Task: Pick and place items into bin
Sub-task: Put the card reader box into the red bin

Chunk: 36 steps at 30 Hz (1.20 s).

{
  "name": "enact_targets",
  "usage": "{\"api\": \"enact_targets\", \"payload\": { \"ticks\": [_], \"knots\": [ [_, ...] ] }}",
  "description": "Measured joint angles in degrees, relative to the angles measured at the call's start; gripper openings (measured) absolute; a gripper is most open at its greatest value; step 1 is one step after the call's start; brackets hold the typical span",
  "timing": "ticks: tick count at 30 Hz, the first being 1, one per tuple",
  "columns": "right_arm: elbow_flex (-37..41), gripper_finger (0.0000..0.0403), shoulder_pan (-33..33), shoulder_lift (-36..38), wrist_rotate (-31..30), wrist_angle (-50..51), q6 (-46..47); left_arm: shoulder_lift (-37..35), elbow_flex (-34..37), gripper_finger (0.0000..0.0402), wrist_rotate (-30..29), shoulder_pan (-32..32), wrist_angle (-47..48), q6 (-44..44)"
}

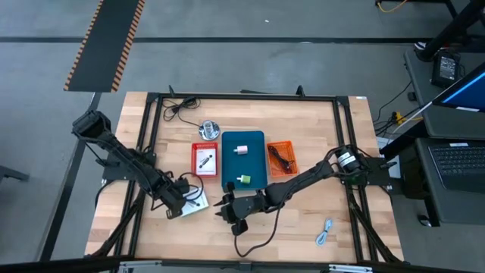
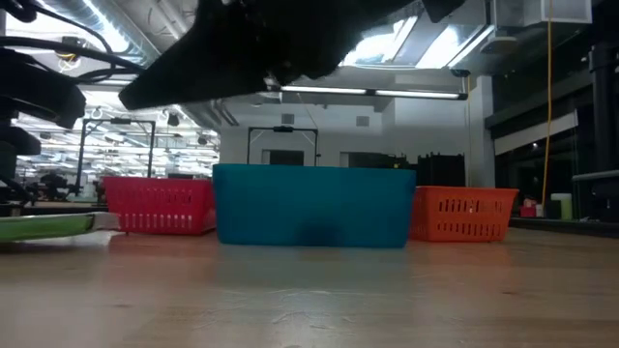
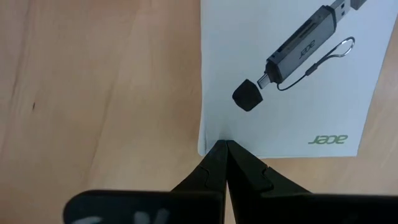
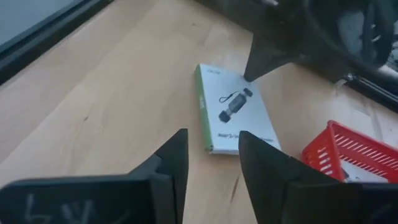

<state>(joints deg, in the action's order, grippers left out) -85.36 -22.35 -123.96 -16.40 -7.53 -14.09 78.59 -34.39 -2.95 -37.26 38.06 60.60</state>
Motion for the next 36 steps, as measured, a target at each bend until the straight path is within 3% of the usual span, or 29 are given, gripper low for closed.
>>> {"api": "enact_targets", "payload": {
  "ticks": [9,14,19,36],
  "knots": [
    [-11.1,0.0133,0.3,-7.5,-0.5,11.5,-5.7,0.0,0.0,0.0002,0.2,1.1,-0.1,-1.0],
    [-20.0,0.0139,0.3,-13.4,-8.1,19.9,-9.4,0.0,0.0,0.0002,0.4,1.1,-0.2,-1.0],
    [-25.2,0.0142,0.0,-17.6,-10.5,21.5,-11.8,0.0,0.0,0.0002,0.5,1.1,-0.2,-1.2],
    [-26.4,0.0142,0.0,-21.3,-14.0,18.8,-11.7,0.0,0.0,0.0002,0.6,1.1,-0.6,-1.7]
  ]
}}
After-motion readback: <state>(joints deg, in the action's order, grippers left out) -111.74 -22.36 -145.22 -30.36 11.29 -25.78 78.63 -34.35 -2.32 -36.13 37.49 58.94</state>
